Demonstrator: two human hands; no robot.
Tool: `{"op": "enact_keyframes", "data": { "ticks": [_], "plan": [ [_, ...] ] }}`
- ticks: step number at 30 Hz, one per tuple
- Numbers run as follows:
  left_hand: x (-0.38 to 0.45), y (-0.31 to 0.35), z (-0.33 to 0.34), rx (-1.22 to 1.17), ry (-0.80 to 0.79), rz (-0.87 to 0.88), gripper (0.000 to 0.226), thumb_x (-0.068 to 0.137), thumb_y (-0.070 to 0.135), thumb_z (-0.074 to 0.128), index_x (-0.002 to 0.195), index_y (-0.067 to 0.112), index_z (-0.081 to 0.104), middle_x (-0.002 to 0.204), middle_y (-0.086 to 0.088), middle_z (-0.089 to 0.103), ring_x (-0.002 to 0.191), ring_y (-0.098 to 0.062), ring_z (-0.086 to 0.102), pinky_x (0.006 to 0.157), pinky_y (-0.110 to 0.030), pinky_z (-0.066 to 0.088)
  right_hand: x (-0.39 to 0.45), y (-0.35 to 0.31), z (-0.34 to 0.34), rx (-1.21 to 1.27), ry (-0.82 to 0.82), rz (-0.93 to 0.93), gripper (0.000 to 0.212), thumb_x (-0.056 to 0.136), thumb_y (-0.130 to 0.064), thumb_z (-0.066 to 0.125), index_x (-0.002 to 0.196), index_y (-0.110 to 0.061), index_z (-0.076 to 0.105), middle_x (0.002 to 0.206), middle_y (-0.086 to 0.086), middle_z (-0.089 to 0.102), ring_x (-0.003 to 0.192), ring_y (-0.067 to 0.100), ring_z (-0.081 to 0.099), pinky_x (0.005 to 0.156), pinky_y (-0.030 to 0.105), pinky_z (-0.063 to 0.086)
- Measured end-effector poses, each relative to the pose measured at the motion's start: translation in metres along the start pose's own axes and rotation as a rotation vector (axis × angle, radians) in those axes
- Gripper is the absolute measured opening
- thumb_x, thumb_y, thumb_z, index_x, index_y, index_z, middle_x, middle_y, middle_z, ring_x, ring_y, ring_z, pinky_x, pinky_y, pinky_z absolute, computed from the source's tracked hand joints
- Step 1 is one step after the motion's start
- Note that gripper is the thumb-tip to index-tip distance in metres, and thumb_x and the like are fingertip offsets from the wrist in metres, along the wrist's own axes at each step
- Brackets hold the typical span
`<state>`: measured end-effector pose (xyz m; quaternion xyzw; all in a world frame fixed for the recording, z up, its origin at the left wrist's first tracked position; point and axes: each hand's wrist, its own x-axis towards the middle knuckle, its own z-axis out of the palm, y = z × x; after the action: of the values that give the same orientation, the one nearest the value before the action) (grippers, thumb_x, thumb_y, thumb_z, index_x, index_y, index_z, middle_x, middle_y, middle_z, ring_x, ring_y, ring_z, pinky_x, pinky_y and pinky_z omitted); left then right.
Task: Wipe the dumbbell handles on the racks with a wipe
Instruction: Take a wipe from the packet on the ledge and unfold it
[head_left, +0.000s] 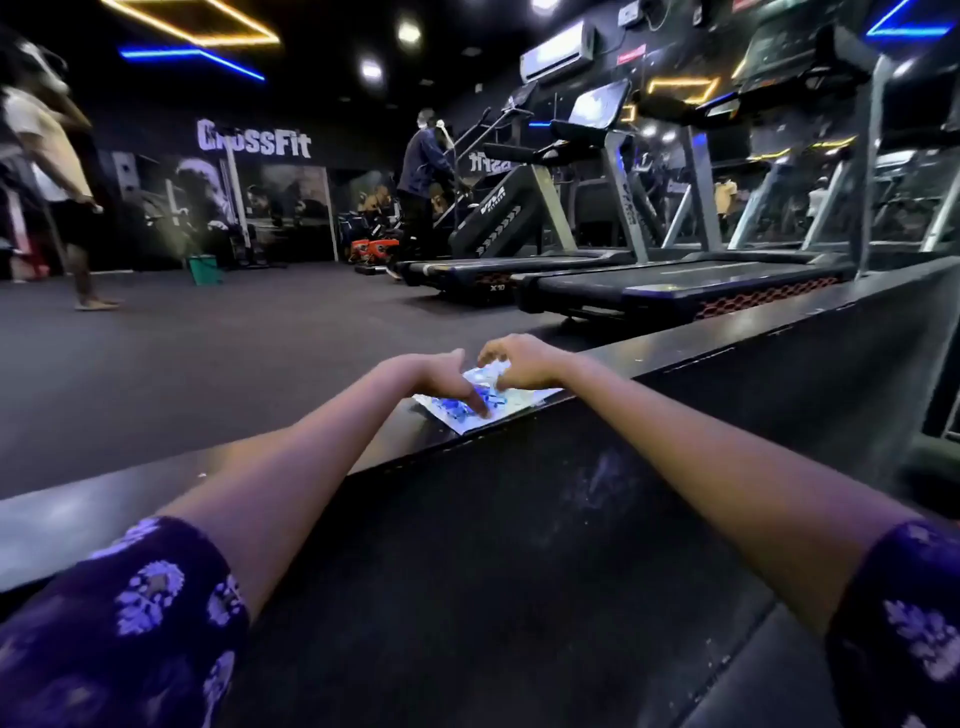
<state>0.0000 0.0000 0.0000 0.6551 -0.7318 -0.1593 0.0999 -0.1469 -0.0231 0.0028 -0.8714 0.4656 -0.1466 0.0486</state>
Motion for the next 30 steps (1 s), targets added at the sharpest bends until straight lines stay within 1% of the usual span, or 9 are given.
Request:
{"op": "enact_keyframes", "data": {
  "ticks": [3,6,13,17,20,24,26,28,30],
  "plan": [
    [0.008,-0.002,0.002,-0.028,-0.048,-0.003,0.087,0.081,0.035,0.077,0.147,0.008,0.028,0.144,-0.007,0.040,0.128,-0.023,0.042,0.107,-0.033,0.035,0.007,0.007,0.004,-0.021,-0.156,-0.008,0.049,0.085,-0.007,0.056,0.133,-0.008,0.044,0.134,0.010,0.050,0.122,0.025,0.046,0.090,0.026,0.035],
    [0.007,-0.005,0.003,-0.047,-0.055,0.021,0.080,0.083,0.035,0.074,0.146,0.009,0.031,0.143,-0.006,0.042,0.129,-0.022,0.043,0.106,-0.030,0.035,0.014,0.015,0.010,0.039,-0.146,-0.050,0.051,0.084,-0.006,0.055,0.133,-0.010,0.045,0.134,0.008,0.050,0.121,0.023,0.046,0.091,0.026,0.035],
    [0.011,-0.014,0.008,-0.131,-0.054,0.021,0.071,0.084,0.032,0.074,0.141,0.011,0.037,0.141,-0.005,0.044,0.129,-0.020,0.043,0.110,-0.032,0.033,0.026,0.034,0.006,0.053,-0.122,-0.178,0.037,0.080,-0.011,0.065,0.116,-0.010,0.061,0.098,0.002,0.053,0.092,0.014,0.047,0.064,0.021,0.033],
    [0.014,-0.019,0.009,-0.306,-0.074,0.056,0.068,0.081,0.011,0.076,0.138,0.013,0.038,0.145,-0.003,0.041,0.134,-0.014,0.038,0.107,-0.023,0.033,0.029,0.044,0.009,0.239,0.107,-0.159,0.004,0.081,-0.009,0.061,0.084,-0.008,0.063,0.077,-0.001,0.055,0.078,0.014,0.048,0.059,0.019,0.034],
    [0.017,-0.017,0.010,-0.321,-0.061,0.075,0.051,0.085,0.012,0.072,0.130,0.018,0.049,0.140,-0.003,0.047,0.131,-0.015,0.043,0.107,-0.025,0.035,0.031,0.051,0.015,0.479,0.308,-0.010,0.022,0.078,-0.011,0.061,0.061,-0.016,0.050,0.063,-0.004,0.055,0.067,0.015,0.051,0.061,0.021,0.043],
    [0.021,-0.006,0.019,-0.197,0.195,0.051,0.034,0.090,0.040,0.064,0.110,0.012,0.063,0.112,-0.003,0.064,0.104,-0.018,0.057,0.089,-0.027,0.042,0.030,0.060,0.016,0.799,0.321,0.145,0.034,0.071,-0.002,0.073,0.084,-0.010,0.043,0.074,0.007,0.056,0.058,0.017,0.057,0.056,0.034,0.053],
    [0.023,0.000,0.025,-0.063,0.317,0.049,0.024,0.090,0.033,0.065,0.102,0.012,0.062,0.105,-0.002,0.064,0.101,-0.020,0.058,0.080,-0.027,0.040,0.028,0.067,0.010,0.678,0.287,0.053,0.042,0.068,0.007,0.070,0.096,-0.010,0.044,0.087,0.009,0.055,0.068,0.018,0.054,0.057,0.028,0.051],
    [0.024,0.001,0.032,-0.037,0.407,0.042,0.011,0.089,0.023,0.063,0.096,0.017,0.058,0.101,0.000,0.063,0.101,-0.021,0.058,0.077,-0.026,0.040,0.026,0.072,0.004,0.331,0.267,-0.120,0.046,0.067,0.013,0.059,0.104,-0.013,0.053,0.097,0.004,0.049,0.084,0.015,0.047,0.065,0.018,0.043],
    [0.024,-0.001,0.038,-0.094,0.467,0.029,0.009,0.088,0.018,0.060,0.095,0.017,0.054,0.099,-0.001,0.062,0.099,-0.025,0.059,0.082,-0.031,0.045,0.023,0.070,0.000,0.110,0.213,-0.273,0.052,0.065,0.015,0.048,0.103,-0.017,0.065,0.101,0.001,0.048,0.094,0.011,0.043,0.079,0.021,0.036]
  ]
}}
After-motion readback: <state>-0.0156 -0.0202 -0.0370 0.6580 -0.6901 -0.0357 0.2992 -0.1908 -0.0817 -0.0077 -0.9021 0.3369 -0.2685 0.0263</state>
